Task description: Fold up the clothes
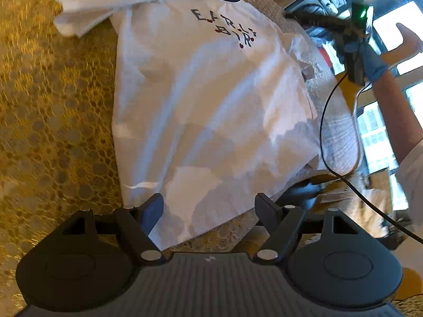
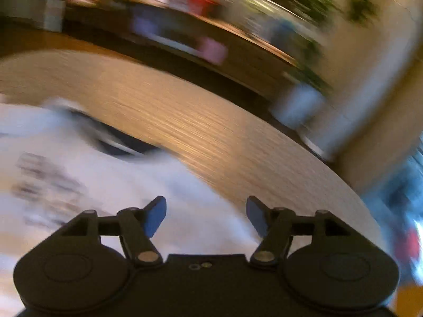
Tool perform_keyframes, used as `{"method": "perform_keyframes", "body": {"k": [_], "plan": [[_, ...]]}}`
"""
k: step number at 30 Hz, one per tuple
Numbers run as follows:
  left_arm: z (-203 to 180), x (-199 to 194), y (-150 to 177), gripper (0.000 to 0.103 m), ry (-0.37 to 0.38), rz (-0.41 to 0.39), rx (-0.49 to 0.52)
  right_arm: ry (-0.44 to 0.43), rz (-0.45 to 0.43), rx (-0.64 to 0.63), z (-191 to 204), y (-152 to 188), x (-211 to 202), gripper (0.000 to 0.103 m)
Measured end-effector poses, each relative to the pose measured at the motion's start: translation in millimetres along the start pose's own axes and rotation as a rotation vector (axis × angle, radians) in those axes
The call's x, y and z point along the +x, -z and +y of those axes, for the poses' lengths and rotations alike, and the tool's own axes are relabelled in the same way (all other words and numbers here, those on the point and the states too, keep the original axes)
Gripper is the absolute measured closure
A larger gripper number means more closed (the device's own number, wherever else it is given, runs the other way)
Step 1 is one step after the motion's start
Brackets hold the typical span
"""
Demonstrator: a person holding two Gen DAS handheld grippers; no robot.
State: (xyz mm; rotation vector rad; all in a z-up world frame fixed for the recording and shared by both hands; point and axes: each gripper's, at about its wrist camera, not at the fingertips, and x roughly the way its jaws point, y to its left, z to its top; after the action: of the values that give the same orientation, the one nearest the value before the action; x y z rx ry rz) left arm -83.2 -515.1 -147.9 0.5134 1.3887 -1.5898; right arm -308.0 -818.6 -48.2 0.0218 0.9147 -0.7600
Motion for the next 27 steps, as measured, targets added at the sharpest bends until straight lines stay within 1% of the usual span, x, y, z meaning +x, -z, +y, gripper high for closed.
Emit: {"method": "perform_keyframes", "body": {"k": [1,5,7,8,10,13,15,18,20,22,23,24,26,27], "plan": [[-1,-2,0,0.028,-0.005,-0.009,0.011,-0.077,-0.034,-0.043,24,-9,-2,0.0],[-3,-4,-1,0.028,0.004,-0.037,0.021,-0.308,-0.134,-0.225,123,-35,-8,0.0],[-3,1,-1,0.028,0.01,-0.031,0.024,-0.391,-0.164,-0.32,170,-45,-5,0.0],[-3,4,-2,0.028,0.01,-0.028,0.025,-0.416,-0.171,-0.357,189,-50,-3,0.0],[-2,6,-2,0.027,0.017,-0.031,0.025,-0.448,-0.166,-0.423,226,-60,2,0.0],[0,6,-3,0.027,0.038,-0.041,0.017,-0.476,-0.167,-0.494,258,-69,12,0.0],[2,6,-3,0.026,0.053,-0.045,0.012,-0.483,-0.172,-0.526,270,-71,23,0.0],[5,3,4,0.025,0.077,-0.053,0.013,-0.505,-0.166,-0.556,282,-77,27,0.0],[9,2,5,0.025,0.093,-0.057,0.011,-0.501,-0.146,-0.55,289,-84,37,0.0],[12,2,5,0.025,0.108,-0.059,0.009,-0.5,-0.137,-0.524,288,-92,42,0.0],[12,2,5,0.025,0.113,-0.059,0.011,-0.479,-0.145,-0.524,287,-98,45,0.001],[13,2,5,0.025,0.117,-0.06,0.012,-0.458,-0.152,-0.523,287,-105,48,0.036],[13,1,5,0.025,0.123,-0.059,0.017,-0.417,-0.165,-0.509,284,-123,54,0.052],[13,1,5,0.025,0.127,-0.058,0.018,-0.4,-0.169,-0.496,284,-133,61,0.069]]}}
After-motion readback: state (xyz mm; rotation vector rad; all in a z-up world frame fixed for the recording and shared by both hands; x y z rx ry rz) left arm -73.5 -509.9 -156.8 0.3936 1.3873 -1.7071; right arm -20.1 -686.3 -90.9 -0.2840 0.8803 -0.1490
